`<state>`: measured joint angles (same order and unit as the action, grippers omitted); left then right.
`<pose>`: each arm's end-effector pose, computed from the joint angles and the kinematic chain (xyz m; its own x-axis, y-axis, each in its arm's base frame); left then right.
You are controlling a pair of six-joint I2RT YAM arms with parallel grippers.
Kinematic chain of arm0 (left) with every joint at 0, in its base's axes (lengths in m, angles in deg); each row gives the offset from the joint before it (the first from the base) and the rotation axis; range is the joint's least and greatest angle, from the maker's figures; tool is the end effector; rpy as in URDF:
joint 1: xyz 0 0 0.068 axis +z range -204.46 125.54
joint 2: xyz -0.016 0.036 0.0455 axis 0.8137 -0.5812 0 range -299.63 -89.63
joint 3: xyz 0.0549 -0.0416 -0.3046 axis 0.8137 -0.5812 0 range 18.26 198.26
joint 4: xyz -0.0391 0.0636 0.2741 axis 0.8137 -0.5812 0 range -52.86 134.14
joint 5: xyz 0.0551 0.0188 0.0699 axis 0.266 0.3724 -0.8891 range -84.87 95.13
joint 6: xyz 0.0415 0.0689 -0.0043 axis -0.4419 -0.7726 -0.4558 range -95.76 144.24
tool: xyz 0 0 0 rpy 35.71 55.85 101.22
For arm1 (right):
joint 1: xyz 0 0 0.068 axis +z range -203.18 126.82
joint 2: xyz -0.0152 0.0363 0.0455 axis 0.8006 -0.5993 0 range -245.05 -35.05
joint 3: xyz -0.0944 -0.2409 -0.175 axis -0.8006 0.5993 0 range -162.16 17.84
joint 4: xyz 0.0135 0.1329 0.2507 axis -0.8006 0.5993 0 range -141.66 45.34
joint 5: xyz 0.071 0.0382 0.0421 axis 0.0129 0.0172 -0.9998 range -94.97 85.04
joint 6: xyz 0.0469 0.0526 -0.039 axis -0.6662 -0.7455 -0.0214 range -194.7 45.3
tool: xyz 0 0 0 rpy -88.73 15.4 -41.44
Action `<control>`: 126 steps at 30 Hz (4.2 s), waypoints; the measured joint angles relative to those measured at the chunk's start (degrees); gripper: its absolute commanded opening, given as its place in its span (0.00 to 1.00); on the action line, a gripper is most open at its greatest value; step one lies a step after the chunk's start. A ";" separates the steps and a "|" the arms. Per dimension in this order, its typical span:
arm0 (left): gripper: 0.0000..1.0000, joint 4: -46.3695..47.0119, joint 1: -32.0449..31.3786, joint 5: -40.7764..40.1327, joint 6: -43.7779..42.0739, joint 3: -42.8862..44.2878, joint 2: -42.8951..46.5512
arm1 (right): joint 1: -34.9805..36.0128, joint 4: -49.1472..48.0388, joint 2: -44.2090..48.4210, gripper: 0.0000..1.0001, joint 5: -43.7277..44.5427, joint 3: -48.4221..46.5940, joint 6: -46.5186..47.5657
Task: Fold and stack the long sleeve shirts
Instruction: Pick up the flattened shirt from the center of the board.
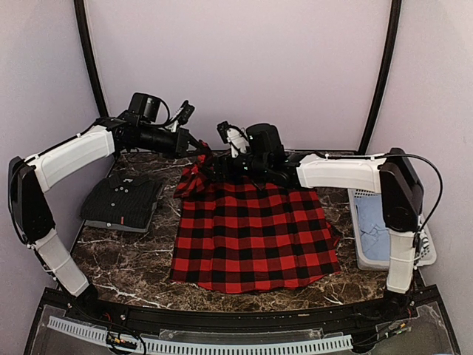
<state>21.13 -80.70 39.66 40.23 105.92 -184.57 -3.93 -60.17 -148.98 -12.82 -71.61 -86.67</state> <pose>0.3720 -0.2273 0.3761 -0.6561 0.0704 -0.7514 0.6475 0.5639 -0.5126 0.3522 0.4234 0.2958 -0.3490 -0.0904 -0.9328 -0.7809 0.5784 0.2361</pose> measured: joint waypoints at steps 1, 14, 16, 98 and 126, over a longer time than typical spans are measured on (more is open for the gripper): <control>0.00 0.22 0.00 0.22 0.00 0.00 -0.02 | 0.00 0.13 -0.44 0.67 -0.17 -0.39 0.02; 0.46 0.85 0.00 -2.60 3.15 -2.12 -0.24 | -0.61 4.74 -3.85 0.00 4.13 -5.22 -2.73; 0.47 0.26 0.00 -4.61 4.44 -5.20 1.14 | -1.09 5.86 -4.26 0.00 5.05 -5.22 -3.43; 0.00 -18.80 -18.45 -24.26 30.62 -48.87 30.64 | 1.42 18.16 -20.59 0.00 5.62 -22.80 -4.79; 0.23 -13.07 -18.45 -25.09 35.89 -55.95 25.55 | -3.50 20.98 -20.57 0.00 1.36 -29.73 -0.76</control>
<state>8.06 -99.15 14.57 76.12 49.97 -159.02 -7.43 -39.19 -169.55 -11.47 -101.33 -87.43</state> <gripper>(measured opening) 0.246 0.009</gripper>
